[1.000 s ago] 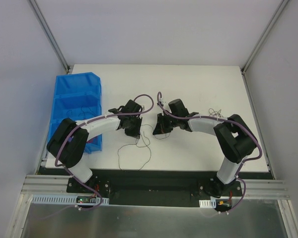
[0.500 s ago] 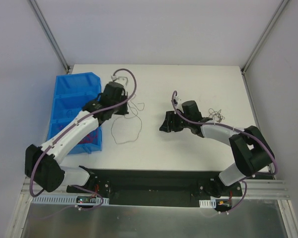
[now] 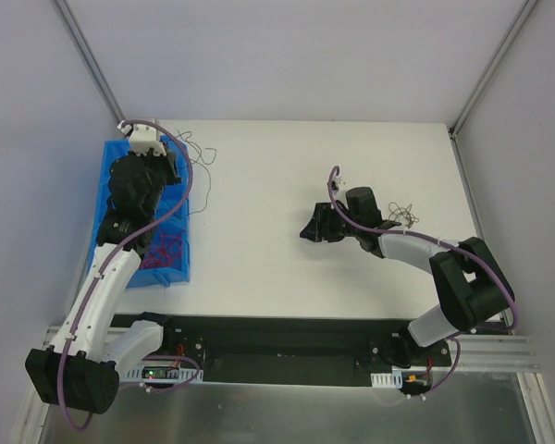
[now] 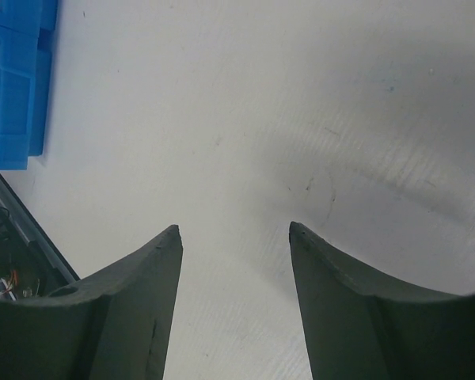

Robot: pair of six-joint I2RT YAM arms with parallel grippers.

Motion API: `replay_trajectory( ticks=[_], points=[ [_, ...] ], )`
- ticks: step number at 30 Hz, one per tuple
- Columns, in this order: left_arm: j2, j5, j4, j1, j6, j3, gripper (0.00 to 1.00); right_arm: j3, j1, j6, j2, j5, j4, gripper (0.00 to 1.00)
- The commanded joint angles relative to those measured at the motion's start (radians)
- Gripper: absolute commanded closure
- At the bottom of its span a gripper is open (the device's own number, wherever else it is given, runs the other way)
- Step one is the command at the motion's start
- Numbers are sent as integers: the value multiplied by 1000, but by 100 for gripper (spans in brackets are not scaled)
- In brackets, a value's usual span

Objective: Untangle the cables

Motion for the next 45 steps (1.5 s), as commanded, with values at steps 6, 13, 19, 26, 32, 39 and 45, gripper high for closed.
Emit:
replay_trajectory(
  ticks=[6,13,19,26,32,39,45],
  points=[
    [-2,132,367,96,99,-155,100,-14,-13,23,-16,-34,82,41],
    [58,103,333,110,116,-91,100,-9,-26,26,-9,-40,83,42],
    [27,-144,462,117,111,-295,100,-7,-32,33,0,-52,85,42],
    [48,-300,461,120,99,-324,100,-6,-32,37,3,-61,91,43],
    [234,-758,121,120,24,-126,100,-1,-36,43,15,-68,89,43],
    [389,-712,-106,127,-125,-23,100,0,-37,46,24,-62,88,44],
    [570,-588,-335,208,-269,101,100,5,-46,51,34,-58,86,44]
  ],
)
